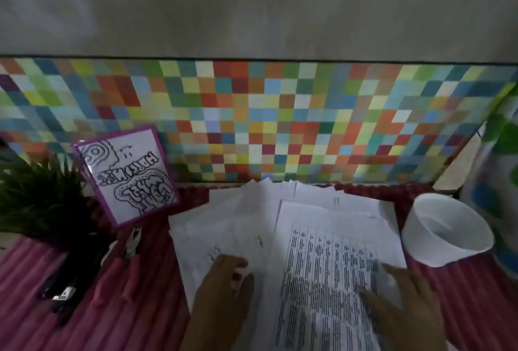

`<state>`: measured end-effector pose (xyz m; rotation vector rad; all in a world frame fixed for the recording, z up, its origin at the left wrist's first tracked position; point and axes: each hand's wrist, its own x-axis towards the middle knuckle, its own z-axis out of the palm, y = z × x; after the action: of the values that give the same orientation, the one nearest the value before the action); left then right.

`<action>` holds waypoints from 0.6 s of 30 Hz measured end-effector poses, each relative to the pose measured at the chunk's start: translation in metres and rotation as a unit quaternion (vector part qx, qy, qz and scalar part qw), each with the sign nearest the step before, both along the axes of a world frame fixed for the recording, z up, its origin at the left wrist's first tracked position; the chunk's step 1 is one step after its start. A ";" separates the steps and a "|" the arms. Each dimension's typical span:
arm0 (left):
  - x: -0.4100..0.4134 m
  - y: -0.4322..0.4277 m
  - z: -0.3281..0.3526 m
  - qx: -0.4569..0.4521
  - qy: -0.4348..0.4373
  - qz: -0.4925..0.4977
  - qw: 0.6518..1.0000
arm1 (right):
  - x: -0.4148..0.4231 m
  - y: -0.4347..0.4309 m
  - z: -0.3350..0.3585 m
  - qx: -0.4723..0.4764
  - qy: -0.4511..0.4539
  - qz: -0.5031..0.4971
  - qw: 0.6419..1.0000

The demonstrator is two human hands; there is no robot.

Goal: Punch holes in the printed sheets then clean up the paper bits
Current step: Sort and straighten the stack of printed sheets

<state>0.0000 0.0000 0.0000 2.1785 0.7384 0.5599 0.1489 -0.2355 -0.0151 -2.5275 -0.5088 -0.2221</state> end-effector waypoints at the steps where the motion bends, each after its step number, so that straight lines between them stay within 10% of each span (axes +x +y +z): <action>1: 0.008 -0.002 -0.007 -0.002 -0.029 0.010 1.000 | 0.001 -0.001 -0.010 -0.002 0.019 -0.012 1.000; 13: 0.035 -0.006 -0.023 -0.038 -0.045 -0.053 0.997 | -0.009 -0.006 -0.020 0.108 0.098 -0.030 0.989; 18: 0.031 -0.005 -0.028 0.011 -0.070 -0.072 0.995 | 0.006 0.003 -0.004 -0.001 0.103 -0.009 0.995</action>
<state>0.0312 -0.0049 -0.0280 2.1664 0.4988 0.6425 0.1544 -0.2327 -0.0192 -2.5207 -0.4043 0.0330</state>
